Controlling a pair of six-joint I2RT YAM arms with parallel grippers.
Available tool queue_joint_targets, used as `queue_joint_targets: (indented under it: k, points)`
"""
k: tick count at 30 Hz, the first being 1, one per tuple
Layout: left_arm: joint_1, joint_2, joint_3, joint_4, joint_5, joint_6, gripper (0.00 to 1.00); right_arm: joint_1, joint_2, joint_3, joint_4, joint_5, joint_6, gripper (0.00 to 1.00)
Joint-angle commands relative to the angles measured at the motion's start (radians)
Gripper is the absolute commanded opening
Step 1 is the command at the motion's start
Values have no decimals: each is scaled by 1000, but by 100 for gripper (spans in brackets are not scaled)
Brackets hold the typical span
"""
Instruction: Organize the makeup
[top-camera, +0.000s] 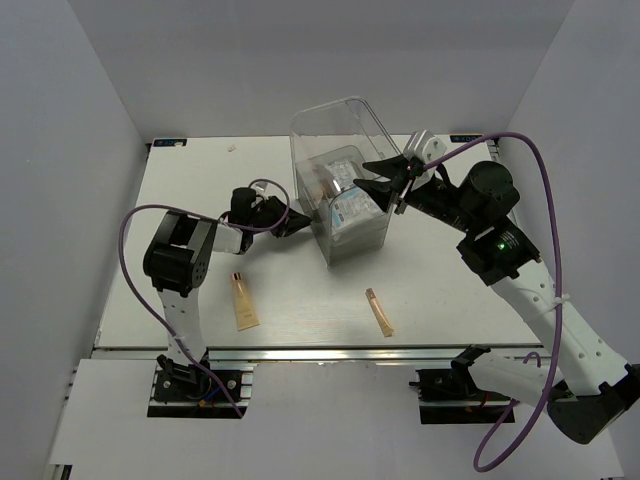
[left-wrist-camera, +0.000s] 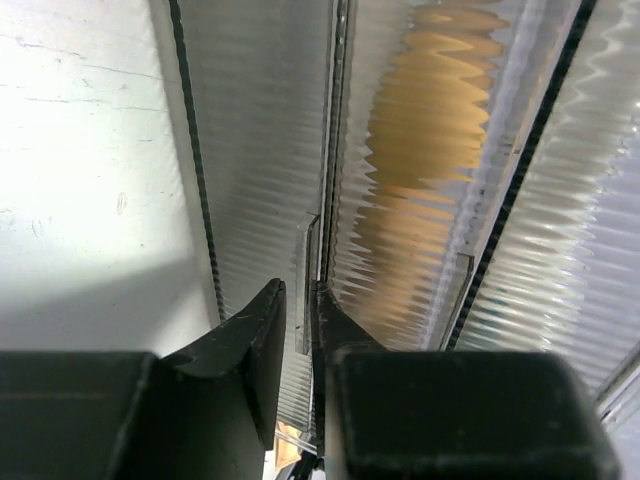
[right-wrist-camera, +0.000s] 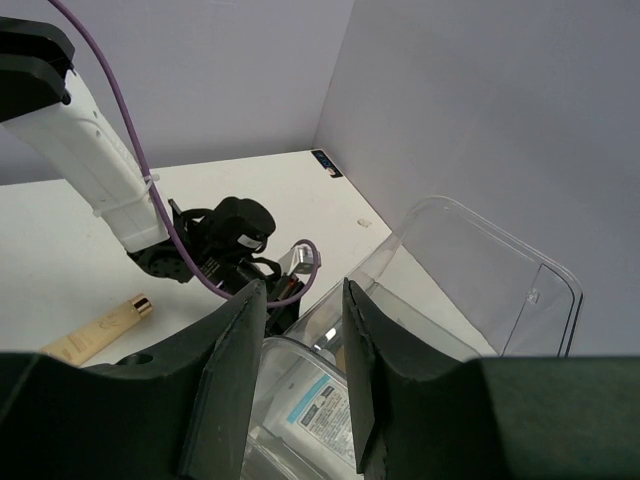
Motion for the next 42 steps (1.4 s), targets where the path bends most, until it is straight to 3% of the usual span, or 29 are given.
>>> queue_joint_targets:
  k: [1, 10, 16, 20, 26, 35, 42]
  points:
    - [-13, 20, -26, 162, 29, -59, 27, -3, -21, -7, 41, -4, 6, 42]
    - [-11, 107, -83, 502, 27, -220, 34, -3, -17, -1, 41, -6, 4, 42]
    - [-13, 172, -118, 696, -3, -320, 30, -3, -13, 1, 41, -10, 9, 42]
    - [-13, 180, -121, 717, -8, -322, 24, -3, -10, 2, 42, -12, 12, 42]
    - [-13, 215, -124, 797, -14, -372, 3, -3, -9, 2, 44, -13, 14, 42]
    - [-10, 209, -153, 822, -8, -385, 0, -3, -9, 2, 41, -10, 9, 42]
    - [59, 117, -273, 796, -5, -326, 0, -3, -9, -1, 36, -13, 9, 42]
